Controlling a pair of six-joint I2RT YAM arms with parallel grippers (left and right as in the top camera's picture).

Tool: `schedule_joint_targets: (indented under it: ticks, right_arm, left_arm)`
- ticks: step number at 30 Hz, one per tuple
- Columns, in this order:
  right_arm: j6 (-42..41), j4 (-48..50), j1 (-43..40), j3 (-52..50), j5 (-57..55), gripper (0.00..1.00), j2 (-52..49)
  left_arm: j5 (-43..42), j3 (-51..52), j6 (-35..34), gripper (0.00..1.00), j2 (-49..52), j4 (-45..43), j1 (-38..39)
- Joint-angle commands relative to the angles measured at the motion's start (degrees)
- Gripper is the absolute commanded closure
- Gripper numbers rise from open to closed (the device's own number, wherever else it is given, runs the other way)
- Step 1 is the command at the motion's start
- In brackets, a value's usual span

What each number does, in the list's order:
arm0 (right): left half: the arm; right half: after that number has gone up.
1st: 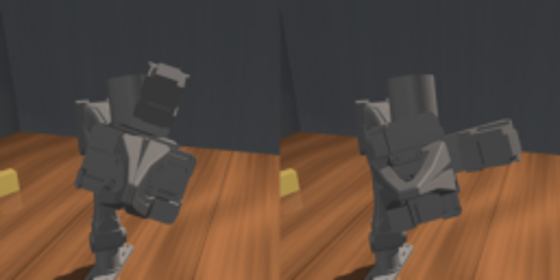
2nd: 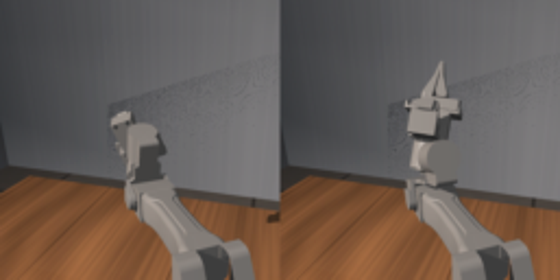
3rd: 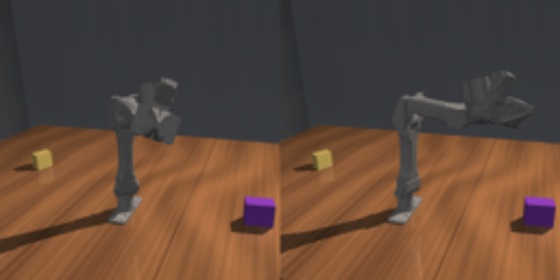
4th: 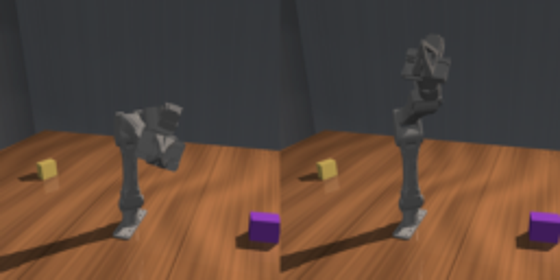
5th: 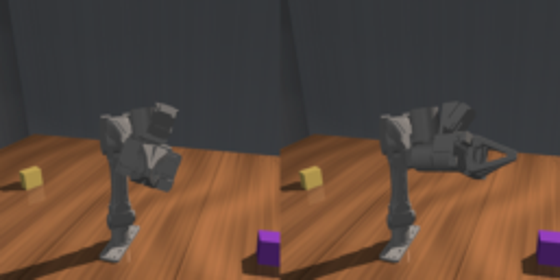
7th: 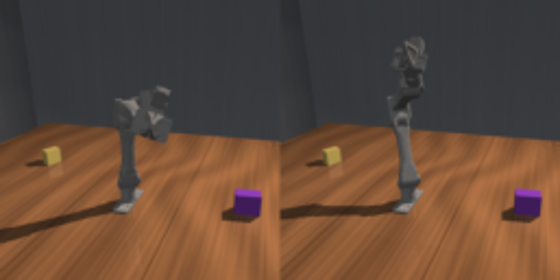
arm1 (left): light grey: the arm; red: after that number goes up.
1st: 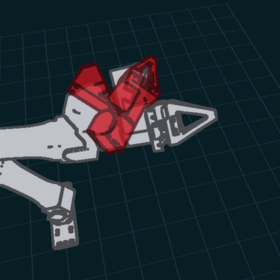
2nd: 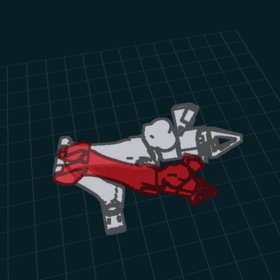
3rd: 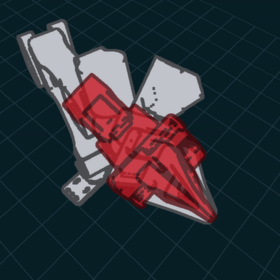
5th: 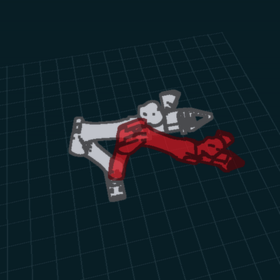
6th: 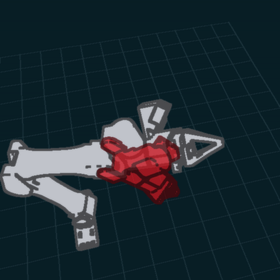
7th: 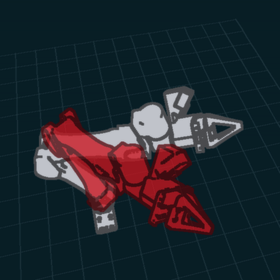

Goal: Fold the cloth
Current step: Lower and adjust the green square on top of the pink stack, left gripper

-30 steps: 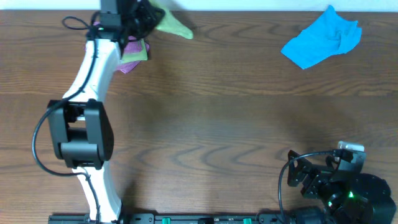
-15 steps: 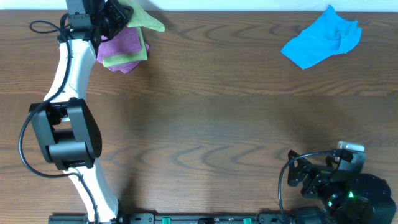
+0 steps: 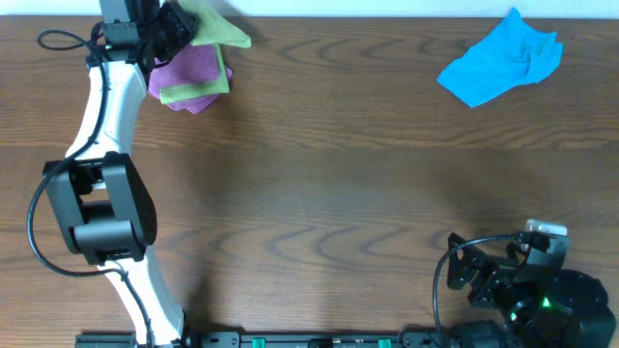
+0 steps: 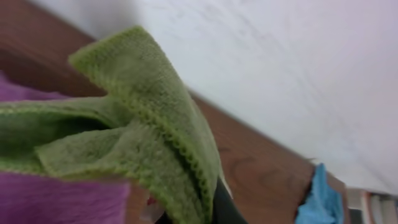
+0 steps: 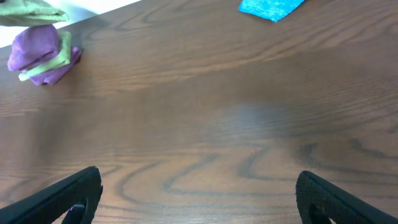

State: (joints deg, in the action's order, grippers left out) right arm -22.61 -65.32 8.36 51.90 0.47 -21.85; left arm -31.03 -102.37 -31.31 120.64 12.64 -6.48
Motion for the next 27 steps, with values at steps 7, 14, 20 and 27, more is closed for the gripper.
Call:
schedule_joint_targets:
  ticks: [7, 14, 20, 27]
  right_arm:
    - [-1.16, 0.13, -0.57, -0.22, 0.35, 0.01, 0.31]
    - [-1.20, 0.15, -0.57, -0.22, 1.14, 0.01, 0.31]
    - [-1.81, 0.17, -0.57, -0.22, 1.51, 0.01, 0.31]
    - [-2.43, 0.39, -0.57, -0.22, 1.51, 0.01, 0.31]
  left_arm:
    - [5.38, -1.03, 7.19, 0.94, 0.00, 4.83, -1.66]
    - [9.49, -0.98, 10.03, 0.94, 0.00, 7.58, -2.60]
    - [13.77, -0.98, 12.46, 0.93, 0.00, 11.10, -3.74]
    - [16.20, -0.96, 14.73, 0.89, 0.00, 13.38, -4.02]
